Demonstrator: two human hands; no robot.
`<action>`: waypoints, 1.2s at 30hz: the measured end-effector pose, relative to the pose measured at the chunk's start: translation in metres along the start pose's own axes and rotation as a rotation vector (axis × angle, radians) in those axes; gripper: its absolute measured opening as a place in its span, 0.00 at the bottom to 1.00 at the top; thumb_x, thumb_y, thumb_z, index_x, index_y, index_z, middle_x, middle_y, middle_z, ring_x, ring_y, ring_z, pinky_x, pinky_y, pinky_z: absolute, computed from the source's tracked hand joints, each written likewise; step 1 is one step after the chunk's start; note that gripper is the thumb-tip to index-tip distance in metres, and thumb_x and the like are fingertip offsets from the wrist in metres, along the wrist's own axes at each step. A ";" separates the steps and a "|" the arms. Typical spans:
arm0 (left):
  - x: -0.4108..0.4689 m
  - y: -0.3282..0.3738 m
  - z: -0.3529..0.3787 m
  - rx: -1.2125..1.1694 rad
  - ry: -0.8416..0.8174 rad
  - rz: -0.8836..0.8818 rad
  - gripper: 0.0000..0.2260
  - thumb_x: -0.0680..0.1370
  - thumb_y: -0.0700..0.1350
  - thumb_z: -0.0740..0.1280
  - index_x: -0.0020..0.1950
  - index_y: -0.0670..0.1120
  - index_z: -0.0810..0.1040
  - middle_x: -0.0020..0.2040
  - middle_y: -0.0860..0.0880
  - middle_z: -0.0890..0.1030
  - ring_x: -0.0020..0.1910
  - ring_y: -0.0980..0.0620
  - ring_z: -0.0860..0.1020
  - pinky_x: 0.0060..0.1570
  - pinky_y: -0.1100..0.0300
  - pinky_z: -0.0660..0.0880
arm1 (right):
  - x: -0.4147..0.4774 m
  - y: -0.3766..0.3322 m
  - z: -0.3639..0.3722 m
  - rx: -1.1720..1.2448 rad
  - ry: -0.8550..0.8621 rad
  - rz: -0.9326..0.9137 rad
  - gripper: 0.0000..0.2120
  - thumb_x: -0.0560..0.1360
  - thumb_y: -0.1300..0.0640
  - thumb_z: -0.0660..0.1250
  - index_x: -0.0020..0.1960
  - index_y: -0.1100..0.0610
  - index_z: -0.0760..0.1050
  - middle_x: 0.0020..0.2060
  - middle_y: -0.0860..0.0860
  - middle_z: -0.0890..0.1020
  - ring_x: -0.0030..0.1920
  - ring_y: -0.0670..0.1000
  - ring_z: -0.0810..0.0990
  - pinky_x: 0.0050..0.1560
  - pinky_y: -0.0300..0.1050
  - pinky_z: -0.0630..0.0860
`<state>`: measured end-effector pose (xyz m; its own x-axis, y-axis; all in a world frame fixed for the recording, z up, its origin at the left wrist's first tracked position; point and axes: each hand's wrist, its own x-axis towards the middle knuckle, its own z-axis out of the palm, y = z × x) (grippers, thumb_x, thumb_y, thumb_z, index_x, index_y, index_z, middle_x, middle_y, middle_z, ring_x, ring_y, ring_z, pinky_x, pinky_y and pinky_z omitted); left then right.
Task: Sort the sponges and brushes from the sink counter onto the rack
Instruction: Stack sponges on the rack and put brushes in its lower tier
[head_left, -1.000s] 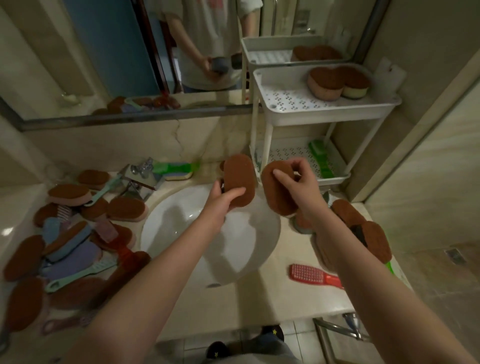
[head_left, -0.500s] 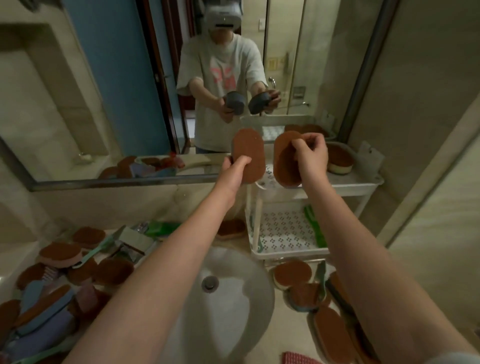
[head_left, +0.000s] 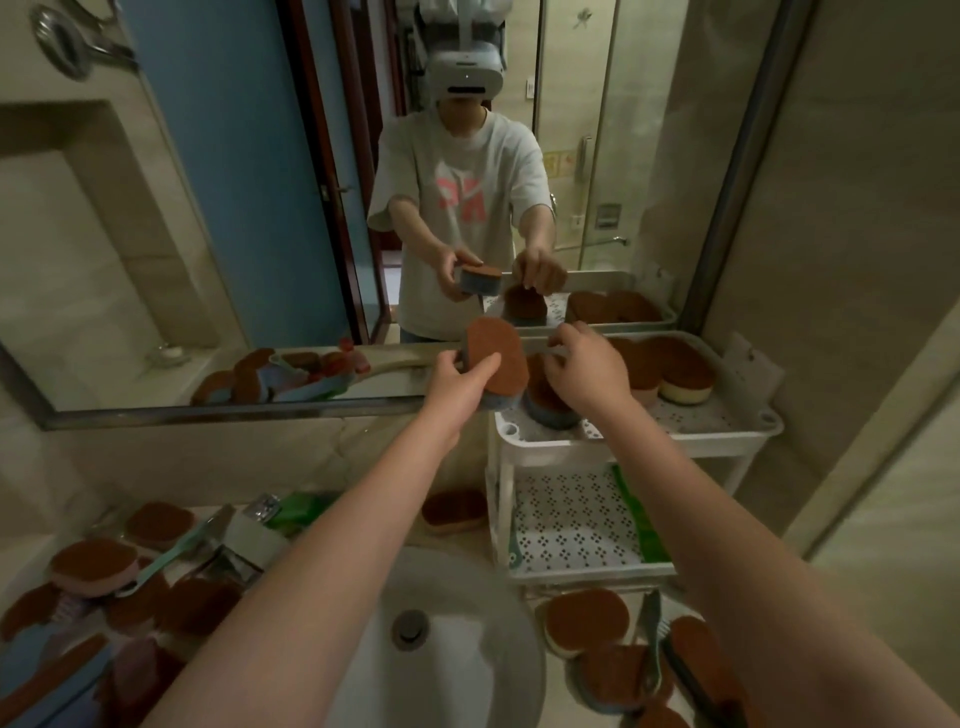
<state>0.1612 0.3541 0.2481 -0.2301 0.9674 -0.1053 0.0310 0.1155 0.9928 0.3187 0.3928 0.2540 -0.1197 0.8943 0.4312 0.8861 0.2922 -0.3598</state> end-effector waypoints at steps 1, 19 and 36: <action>0.001 -0.001 0.000 0.012 0.015 0.008 0.27 0.74 0.54 0.69 0.68 0.45 0.64 0.64 0.46 0.74 0.60 0.47 0.75 0.61 0.46 0.74 | -0.004 0.002 -0.002 -0.019 -0.048 -0.053 0.12 0.75 0.52 0.62 0.56 0.54 0.76 0.52 0.52 0.80 0.50 0.55 0.78 0.49 0.52 0.77; 0.017 0.034 0.039 0.616 0.029 0.102 0.22 0.75 0.51 0.68 0.64 0.41 0.67 0.61 0.43 0.75 0.57 0.43 0.76 0.39 0.57 0.75 | -0.006 0.053 -0.013 0.144 -0.302 0.090 0.20 0.77 0.44 0.63 0.65 0.51 0.75 0.65 0.49 0.77 0.65 0.52 0.73 0.67 0.54 0.68; 0.019 0.012 0.039 1.209 0.096 0.282 0.27 0.75 0.63 0.59 0.68 0.47 0.69 0.67 0.43 0.67 0.67 0.42 0.63 0.63 0.46 0.67 | -0.006 0.058 -0.009 0.136 -0.298 0.080 0.20 0.77 0.43 0.62 0.66 0.49 0.74 0.68 0.48 0.74 0.69 0.51 0.69 0.71 0.58 0.61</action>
<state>0.1954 0.3827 0.2555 -0.1388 0.9777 0.1578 0.9540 0.0893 0.2863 0.3743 0.4015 0.2381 -0.1957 0.9701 0.1435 0.8324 0.2417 -0.4987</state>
